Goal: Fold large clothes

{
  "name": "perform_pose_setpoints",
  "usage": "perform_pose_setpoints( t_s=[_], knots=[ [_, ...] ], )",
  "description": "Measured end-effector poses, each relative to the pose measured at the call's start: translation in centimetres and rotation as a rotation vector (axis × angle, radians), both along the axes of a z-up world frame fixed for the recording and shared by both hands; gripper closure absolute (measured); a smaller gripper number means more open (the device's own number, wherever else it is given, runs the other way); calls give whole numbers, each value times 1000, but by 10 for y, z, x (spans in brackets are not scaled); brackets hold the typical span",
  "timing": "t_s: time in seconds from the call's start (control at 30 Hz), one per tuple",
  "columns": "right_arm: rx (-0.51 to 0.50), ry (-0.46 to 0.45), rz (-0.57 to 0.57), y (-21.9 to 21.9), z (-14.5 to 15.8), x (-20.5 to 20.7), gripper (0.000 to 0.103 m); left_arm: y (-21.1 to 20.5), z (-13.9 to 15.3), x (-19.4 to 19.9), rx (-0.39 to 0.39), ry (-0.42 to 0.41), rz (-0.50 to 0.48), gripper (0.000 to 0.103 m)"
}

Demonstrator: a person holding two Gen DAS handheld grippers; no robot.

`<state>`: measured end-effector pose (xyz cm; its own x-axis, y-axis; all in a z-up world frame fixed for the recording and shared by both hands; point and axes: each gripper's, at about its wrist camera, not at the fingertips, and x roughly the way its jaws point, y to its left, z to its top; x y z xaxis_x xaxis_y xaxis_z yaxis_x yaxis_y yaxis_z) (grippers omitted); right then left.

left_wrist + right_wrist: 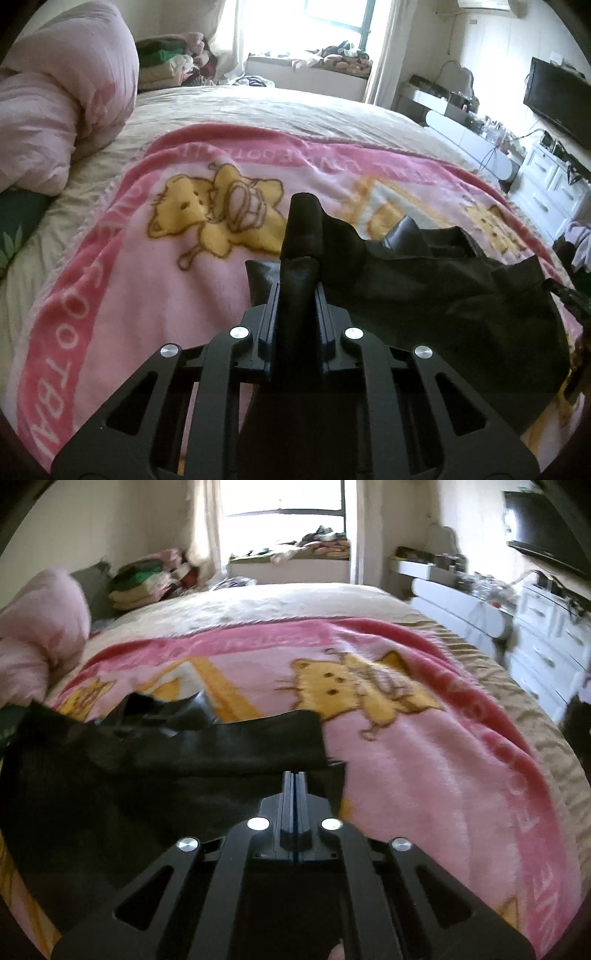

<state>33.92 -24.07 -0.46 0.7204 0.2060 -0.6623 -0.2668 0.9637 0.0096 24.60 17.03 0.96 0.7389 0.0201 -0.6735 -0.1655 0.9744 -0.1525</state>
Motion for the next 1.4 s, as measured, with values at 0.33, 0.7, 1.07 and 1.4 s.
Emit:
perform_pose_setpoints(
  t_s=[0.33, 0.7, 1.07, 1.4],
  knots=[
    [112, -26, 45, -11, 27, -6, 96, 6, 25, -5, -26, -60, 7, 96],
    [55, -40, -32, -6, 11, 24, 96, -1, 11, 30, 40, -41, 34, 97],
    [-16, 73, -62, 2, -33, 38, 90, 1, -35, 43, 79, 87, 52, 89],
    [43, 113, -75, -6, -41, 40, 85, 1, -41, 43, 69, 112, 62, 81]
  ],
)
